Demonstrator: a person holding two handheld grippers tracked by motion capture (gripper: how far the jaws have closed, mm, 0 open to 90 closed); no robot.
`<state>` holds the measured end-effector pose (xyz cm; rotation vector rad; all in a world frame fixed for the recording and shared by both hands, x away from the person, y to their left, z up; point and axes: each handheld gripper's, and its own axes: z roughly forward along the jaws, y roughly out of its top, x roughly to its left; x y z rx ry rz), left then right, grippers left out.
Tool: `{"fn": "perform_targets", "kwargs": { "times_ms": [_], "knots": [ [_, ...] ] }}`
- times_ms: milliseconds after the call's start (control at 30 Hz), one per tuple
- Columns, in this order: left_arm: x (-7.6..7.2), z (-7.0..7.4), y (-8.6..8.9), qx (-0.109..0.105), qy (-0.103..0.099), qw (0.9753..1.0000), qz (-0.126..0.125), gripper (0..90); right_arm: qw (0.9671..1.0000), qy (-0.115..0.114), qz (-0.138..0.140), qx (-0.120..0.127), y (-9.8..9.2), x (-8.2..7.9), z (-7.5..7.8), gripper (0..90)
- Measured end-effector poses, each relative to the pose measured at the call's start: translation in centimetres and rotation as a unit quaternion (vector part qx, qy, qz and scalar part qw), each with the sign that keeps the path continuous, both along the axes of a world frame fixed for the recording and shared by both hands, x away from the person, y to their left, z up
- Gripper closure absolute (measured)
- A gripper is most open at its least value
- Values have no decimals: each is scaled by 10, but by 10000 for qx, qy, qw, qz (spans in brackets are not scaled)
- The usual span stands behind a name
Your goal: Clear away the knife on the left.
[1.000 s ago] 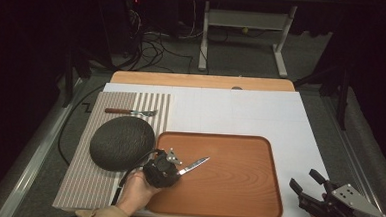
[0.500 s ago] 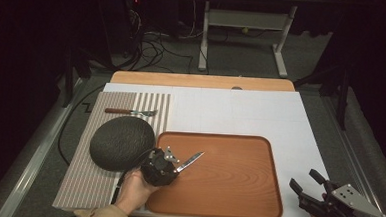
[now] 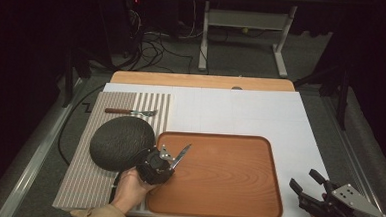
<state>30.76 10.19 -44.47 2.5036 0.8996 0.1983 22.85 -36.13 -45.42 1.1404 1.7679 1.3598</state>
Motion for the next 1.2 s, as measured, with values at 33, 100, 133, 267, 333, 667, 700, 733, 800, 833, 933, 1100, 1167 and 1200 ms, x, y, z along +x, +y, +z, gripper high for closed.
{"fn": "perform_targets", "kwargs": {
  "times_ms": [33, 100, 133, 267, 333, 667, 700, 733, 800, 833, 933, 1100, 1167, 1200],
  "knots": [
    [0, 0, 1, -8, -6, 10000, 13, 671, 10000, 0, 2, 1, 0, 0, 0, 246],
    [0, 0, 3, 1, -22, 10000, 52, 662, 10000, 5, 3, -1, 0, 0, 0, 247],
    [1, 0, 4, 2, -21, 10000, 67, 660, 10000, 5, 3, -1, 0, 0, 0, 246],
    [2, 0, 8, 31, -31, 9999, 117, 652, 10000, 4, 3, 17, 0, 0, 0, 246],
    [2, 0, 9, 42, -46, 9999, 144, 650, 10000, 3, -2, 17, 0, 0, 0, 247],
    [3, 0, 14, 197, -175, 9994, 230, 651, 10000, 9, 0, 17, 0, 0, 0, 247],
    [3, 1, 15, 202, -175, 9993, 250, 651, 10000, 13, -1, 18, 0, 0, 0, 247],
    [3, 1, 16, 204, -187, 9993, 265, 651, 10000, 12, -2, 18, 0, 0, 0, 247],
    [4, 1, 18, 233, -214, 9991, 295, 651, 10000, 11, -2, 18, 0, 0, 0, 246],
    [4, 1, 19, 237, -232, 9989, 319, 651, 10000, 10, 1, 19, 0, 0, 0, 247],
    [4, 2, 22, 237, -233, 9988, 357, 651, 10000, 16, -1, 27, 0, 0, 0, 246],
    [5, 2, 26, 240, -251, 9986, 397, 650, 10000, 17, -2, 20, 0, 0, 0, 247],
    [5, 2, 27, 243, -275, 9985, 410, 650, 10000, 15, -2, 19, 0, 0, 0, 247],
    [5, 2, 28, 243, -272, 9985, 415, 650, 10000, 16, -1, 17, 0, 0, 0, 247]
  ]
}}
